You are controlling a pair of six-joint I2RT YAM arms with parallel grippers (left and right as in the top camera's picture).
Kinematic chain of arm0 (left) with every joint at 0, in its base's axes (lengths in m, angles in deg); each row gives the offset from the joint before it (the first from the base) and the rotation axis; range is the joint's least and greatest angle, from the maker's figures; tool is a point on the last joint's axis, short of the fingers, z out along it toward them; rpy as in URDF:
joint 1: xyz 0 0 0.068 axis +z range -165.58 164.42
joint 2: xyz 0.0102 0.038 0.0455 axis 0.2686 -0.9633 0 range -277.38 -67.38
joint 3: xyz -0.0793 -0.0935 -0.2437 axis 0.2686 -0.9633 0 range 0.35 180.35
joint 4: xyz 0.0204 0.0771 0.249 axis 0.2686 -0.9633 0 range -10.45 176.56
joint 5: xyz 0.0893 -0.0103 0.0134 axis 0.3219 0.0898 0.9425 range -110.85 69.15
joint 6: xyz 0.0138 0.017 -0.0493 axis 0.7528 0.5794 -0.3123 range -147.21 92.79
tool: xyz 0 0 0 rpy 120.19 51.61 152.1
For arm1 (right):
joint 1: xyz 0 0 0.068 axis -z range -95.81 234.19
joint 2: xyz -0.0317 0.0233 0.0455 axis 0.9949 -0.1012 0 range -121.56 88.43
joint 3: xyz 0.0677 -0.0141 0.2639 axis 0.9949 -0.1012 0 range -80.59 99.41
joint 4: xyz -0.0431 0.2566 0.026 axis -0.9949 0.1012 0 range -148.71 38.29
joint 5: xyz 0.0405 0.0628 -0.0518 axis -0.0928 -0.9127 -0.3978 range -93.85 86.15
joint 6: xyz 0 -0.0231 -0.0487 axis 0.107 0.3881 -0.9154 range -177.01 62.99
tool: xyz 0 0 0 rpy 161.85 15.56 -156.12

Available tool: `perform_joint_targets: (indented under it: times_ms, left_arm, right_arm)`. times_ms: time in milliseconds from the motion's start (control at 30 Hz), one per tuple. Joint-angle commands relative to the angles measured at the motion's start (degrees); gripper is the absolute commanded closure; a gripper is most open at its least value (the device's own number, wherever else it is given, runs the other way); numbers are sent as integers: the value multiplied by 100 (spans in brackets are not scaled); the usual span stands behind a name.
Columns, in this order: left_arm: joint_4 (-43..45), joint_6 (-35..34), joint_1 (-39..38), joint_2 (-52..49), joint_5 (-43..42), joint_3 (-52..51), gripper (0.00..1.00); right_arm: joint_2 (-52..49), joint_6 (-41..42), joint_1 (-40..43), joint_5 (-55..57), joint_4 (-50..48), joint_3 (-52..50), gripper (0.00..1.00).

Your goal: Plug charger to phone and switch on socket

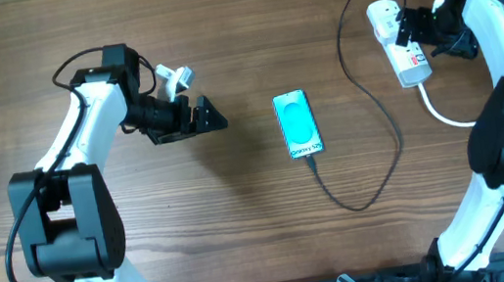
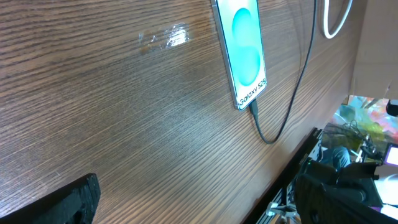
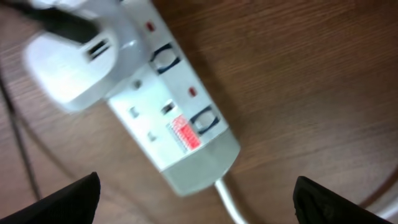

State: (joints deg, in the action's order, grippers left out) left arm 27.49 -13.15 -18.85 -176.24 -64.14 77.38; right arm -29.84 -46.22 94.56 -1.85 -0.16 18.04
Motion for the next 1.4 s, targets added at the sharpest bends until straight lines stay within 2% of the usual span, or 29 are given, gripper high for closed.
perform_joint_targets:
  times_ms: [0,167,633,900,1367]
  left_arm:
    - [-2,48,17,-63,-7,-22,0]
    - [0,48,17,-63,-7,-20,0]
    - [-2,48,17,-63,-7,-20,0]
    - [-2,48,17,-63,-7,-20,0]
    - [0,48,17,-63,-7,-20,0]
  right_arm:
    - [-289,33,173,140,-192,24,0]
    - [-479,444,413,315,-612,24,0]
    - [-529,444,433,315,-2022,-459,0]
    - [-529,439,428,201,-2476,-1102,0]
    - [-529,437,428,-28,-2896,-1134,0]
